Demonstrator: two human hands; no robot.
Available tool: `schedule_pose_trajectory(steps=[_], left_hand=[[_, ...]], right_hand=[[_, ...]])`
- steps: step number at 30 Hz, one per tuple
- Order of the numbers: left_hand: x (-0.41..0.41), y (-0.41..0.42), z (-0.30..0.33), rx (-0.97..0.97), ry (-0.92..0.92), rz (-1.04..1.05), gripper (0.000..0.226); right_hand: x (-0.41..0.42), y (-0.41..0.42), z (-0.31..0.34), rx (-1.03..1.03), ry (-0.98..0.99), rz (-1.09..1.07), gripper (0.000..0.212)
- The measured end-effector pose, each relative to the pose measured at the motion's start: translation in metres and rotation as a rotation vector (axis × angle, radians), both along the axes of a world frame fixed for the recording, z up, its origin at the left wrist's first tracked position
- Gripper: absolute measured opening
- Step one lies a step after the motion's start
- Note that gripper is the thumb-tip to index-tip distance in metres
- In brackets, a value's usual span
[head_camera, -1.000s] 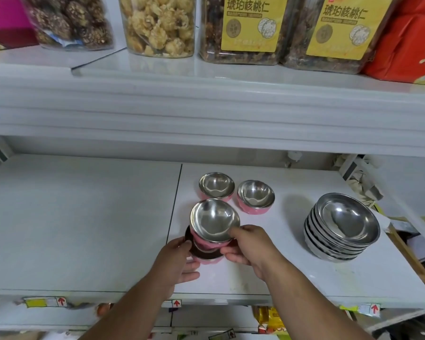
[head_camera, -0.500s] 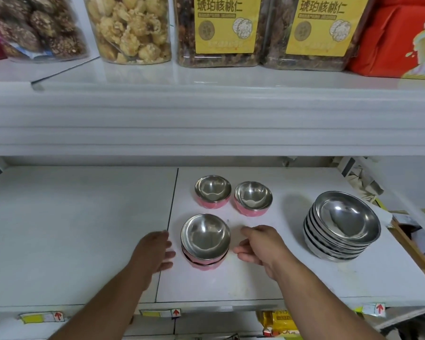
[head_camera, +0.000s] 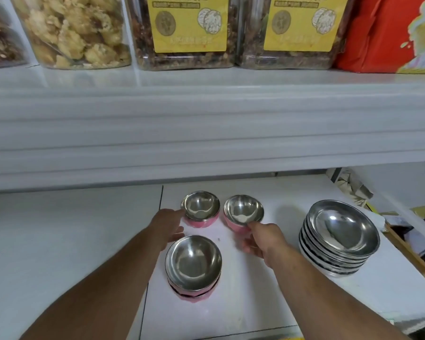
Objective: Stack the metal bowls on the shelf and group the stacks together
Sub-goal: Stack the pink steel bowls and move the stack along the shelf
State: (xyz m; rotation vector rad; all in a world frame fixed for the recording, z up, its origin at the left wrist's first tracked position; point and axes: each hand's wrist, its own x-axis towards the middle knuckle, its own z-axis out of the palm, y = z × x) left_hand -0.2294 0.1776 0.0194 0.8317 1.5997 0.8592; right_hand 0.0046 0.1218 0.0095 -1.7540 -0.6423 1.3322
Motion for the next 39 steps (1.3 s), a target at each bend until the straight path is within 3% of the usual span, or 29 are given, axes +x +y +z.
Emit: schedule_pose_trajectory(steps=[7,13,21,28,39], left_hand=[[0.007,0.026,-0.024,-0.05,-0.12,0.021,0.027],[0.011,0.028,-0.02,-0.049,-0.137,0.027,0.007],[-0.005,0.007,0.004,0.053,-0.171,0.027,0.017],[-0.03,-0.043,0.042,0.09,-0.209,0.06,0.026],[-0.039,-0.114,0.057,0.087,-0.042,0.023,0.015]], right_hand=[[0.008,0.019,-0.014,-0.003,0.039,-0.031,0.03],[0.008,0.022,-0.014,-0.025,0.043,-0.029,0.025],[0.014,0.015,-0.014,0.002,-0.004,-0.014,0.03],[0.012,-0.02,0.025,0.02,0.006,0.006,0.032],[0.007,-0.063,0.072,0.126,0.078,0.035,0.018]])
